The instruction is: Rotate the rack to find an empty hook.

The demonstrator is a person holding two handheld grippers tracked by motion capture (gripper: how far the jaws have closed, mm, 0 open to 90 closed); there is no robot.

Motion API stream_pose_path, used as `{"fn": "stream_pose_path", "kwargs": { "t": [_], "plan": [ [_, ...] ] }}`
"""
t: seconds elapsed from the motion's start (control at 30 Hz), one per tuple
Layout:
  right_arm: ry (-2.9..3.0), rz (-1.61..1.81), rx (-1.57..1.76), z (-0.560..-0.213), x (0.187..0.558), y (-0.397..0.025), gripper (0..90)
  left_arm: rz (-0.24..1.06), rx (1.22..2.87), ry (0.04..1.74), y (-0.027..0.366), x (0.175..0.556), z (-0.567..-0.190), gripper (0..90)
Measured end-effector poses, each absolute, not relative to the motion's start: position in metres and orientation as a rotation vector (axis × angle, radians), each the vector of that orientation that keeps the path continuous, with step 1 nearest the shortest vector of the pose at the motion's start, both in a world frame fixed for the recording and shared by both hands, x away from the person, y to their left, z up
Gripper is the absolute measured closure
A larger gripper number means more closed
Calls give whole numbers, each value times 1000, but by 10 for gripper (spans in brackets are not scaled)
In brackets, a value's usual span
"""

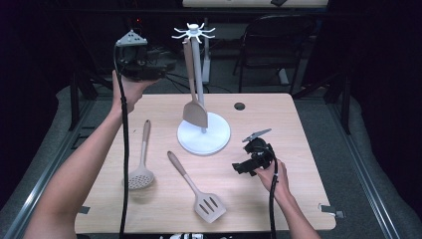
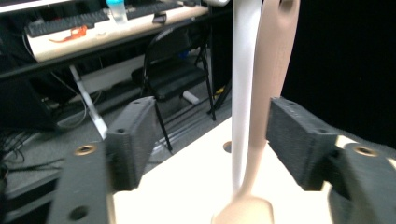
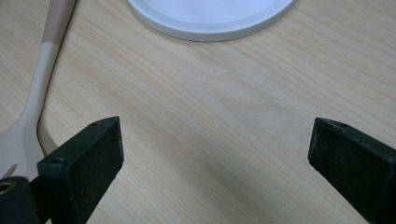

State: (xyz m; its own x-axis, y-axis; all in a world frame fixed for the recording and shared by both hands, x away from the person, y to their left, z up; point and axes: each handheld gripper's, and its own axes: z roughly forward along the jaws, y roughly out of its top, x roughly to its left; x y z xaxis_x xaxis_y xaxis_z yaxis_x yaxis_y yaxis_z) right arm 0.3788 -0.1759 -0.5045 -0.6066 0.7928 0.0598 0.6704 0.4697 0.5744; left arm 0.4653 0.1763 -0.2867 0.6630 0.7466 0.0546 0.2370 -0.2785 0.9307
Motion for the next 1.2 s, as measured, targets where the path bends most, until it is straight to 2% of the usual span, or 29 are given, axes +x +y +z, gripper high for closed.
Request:
{"fn": "stream_pose_path", "kwargs": {
  "t": [0.13,0.33,0.9,1.2],
  "plan": [
    [2514,818,1254,-505,379,-175,31,591,1888,800,179,461,-304,215],
    [2528,824,1259,-506,379,-173,32,561,1949,825,185,451,-332,158],
    [2541,816,1256,-510,377,-167,34,472,2077,952,197,418,-430,119],
    [2550,817,1264,-511,377,-166,36,428,2125,993,202,405,-461,83]
  ]
}}
